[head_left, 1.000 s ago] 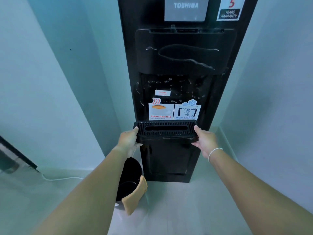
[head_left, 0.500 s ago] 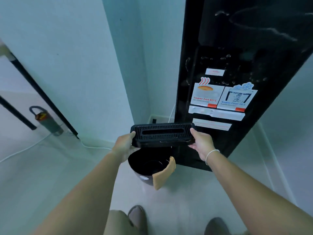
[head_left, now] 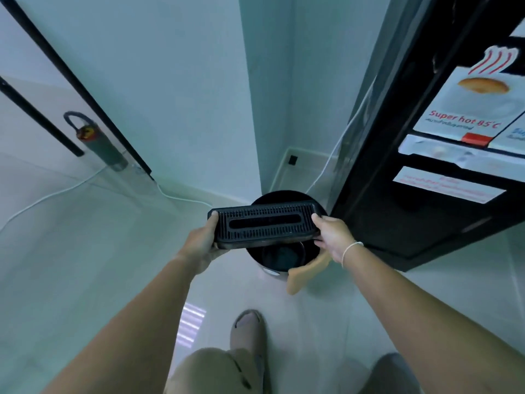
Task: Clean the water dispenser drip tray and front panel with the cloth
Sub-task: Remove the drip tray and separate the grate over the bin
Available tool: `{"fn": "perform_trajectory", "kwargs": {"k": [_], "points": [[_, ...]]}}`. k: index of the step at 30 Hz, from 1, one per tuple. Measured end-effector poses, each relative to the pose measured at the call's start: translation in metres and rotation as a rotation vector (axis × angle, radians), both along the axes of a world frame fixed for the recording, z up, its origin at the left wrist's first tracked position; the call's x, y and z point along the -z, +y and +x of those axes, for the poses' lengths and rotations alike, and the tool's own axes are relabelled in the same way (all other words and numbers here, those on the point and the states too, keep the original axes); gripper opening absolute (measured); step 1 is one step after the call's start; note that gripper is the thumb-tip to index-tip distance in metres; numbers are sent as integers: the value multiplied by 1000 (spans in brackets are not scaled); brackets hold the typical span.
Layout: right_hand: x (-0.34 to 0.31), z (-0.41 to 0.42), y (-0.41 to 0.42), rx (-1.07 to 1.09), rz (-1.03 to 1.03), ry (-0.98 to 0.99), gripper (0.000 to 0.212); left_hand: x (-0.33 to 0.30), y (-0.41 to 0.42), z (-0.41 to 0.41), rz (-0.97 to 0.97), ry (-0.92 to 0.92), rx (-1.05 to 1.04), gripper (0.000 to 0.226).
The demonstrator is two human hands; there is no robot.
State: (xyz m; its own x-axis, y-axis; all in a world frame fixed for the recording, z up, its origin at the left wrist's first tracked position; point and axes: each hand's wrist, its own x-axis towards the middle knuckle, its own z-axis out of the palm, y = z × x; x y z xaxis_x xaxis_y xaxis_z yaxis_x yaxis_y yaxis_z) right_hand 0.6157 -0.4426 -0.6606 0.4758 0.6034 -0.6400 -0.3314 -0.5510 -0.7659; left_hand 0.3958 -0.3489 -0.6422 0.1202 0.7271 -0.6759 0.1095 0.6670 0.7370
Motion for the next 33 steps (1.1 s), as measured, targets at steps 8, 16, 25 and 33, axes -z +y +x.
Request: {"fn": "perform_trajectory", "kwargs": {"k": [8, 16, 25, 33], "points": [[34, 3, 18, -80, -138, -32, 35, 27, 25, 8, -14, 10, 44, 36], [41, 2, 19, -353, -145, -442, 37, 43, 36, 27, 111, 236, 69, 39], [26, -32, 28, -524, 13, -353, 33, 48, 22, 65, 174, 258, 173, 40], [19, -41, 32, -387, -23, -22, 34, 52, 14, 78, 140, 135, 241, 39]]}}
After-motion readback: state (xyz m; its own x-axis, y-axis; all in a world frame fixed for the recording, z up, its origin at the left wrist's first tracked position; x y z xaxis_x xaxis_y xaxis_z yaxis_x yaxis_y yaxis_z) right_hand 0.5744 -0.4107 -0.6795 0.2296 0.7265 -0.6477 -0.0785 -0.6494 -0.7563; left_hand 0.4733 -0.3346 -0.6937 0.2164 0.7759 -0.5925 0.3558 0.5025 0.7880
